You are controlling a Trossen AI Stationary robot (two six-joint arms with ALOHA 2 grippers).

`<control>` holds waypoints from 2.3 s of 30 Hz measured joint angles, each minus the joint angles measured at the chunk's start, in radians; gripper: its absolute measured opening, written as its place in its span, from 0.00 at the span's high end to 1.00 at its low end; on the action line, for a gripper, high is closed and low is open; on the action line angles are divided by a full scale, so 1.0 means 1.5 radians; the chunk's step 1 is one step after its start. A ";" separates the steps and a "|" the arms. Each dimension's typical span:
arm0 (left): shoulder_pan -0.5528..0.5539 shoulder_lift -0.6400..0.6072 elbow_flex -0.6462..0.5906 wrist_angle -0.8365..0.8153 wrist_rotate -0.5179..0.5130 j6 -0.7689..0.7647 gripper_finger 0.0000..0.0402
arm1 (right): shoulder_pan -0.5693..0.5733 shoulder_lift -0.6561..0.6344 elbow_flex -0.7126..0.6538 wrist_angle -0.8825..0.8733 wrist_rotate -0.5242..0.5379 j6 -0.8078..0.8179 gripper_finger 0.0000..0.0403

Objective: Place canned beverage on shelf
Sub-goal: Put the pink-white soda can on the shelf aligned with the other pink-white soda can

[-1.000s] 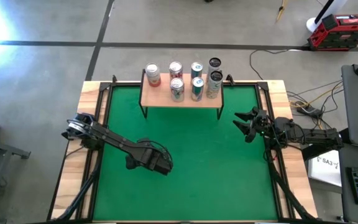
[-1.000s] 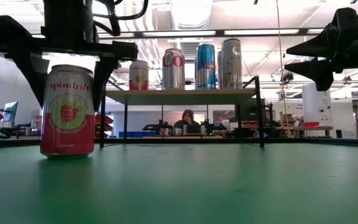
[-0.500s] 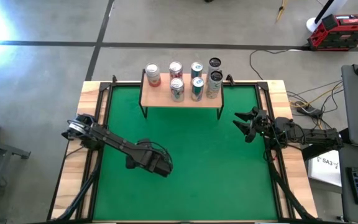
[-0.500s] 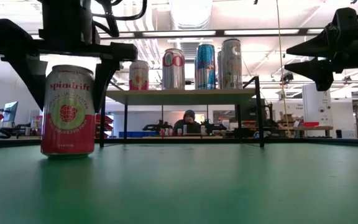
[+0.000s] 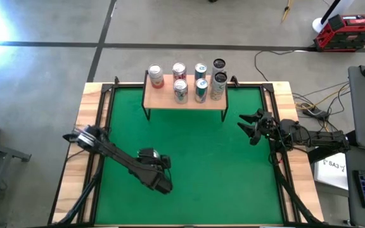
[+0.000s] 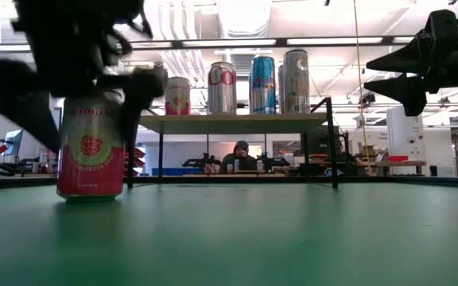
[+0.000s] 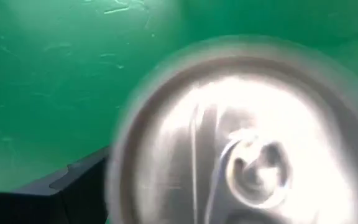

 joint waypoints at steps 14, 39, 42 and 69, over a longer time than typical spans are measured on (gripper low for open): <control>-0.046 0.146 0.130 -0.177 -0.076 -0.165 0.05 | 0.000 0.000 0.000 0.001 0.000 0.000 0.41; -0.044 0.156 0.144 -0.178 -0.089 -0.141 0.31 | 0.000 0.000 0.000 0.000 0.000 0.000 0.41; -0.044 0.156 0.144 -0.178 -0.091 -0.136 0.32 | 0.000 0.000 0.000 0.000 0.000 0.000 0.41; 0.097 -0.147 0.144 -0.179 -0.217 0.239 0.32 | 0.000 0.000 0.000 0.000 0.000 0.000 0.41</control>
